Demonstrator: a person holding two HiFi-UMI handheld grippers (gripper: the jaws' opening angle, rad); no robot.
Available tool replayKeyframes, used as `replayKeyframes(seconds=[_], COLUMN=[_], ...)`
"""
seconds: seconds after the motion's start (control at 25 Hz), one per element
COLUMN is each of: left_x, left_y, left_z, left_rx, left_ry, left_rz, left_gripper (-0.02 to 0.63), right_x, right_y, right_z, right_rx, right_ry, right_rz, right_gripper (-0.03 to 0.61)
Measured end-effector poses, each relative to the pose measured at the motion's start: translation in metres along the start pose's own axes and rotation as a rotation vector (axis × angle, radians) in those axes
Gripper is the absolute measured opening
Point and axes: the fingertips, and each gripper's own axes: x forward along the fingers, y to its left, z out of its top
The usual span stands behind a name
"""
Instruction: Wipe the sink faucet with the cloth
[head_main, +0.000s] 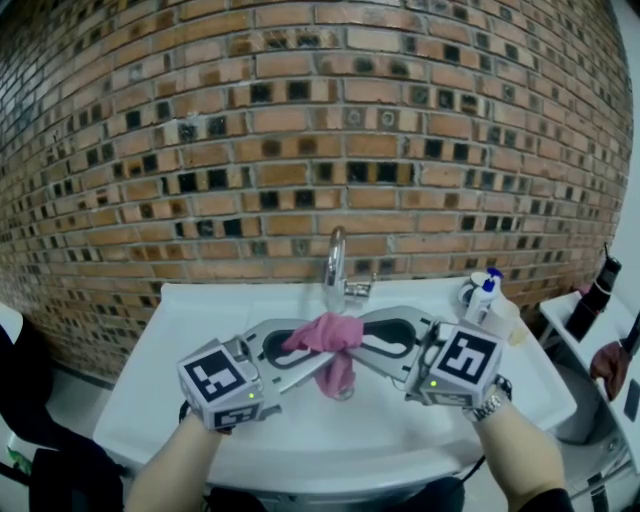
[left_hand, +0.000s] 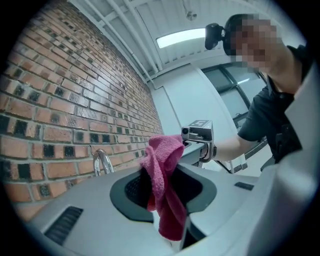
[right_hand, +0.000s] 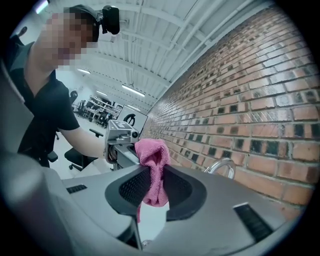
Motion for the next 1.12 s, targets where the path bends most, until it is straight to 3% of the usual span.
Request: replayKeyframes(seconds=[0.32,0.56,0.8,1.12], left_x=[-0.005,-0.015,-0.012,0.008], left_y=[0.029,0.058,0.092,0.124], left_z=[-0.011,-0.003,0.004,0.006], left_rx=[0.048,0.04,0.083,0.104], left_ry=[0.034,0.034,0.061,0.092], left_rz=[0.143,0.267,0.379,0.43], left_gripper=[0.107,0.107,0.107,0.107], right_x=[0.009,0.004,0.004,0.004], right_y=[-0.019,-0.042,-0.068,-0.083], right_z=[-0.011,-0.026,-0.043,-0.057], right_rx=[-0.002,0.119,0.139,0.167], right_ry=[0.005,-0.027,-0.051,-0.075], right_rz=[-0.13,-0.247,-0.401,-0.543], right_gripper=[0.103,0.101,0.1,0.075])
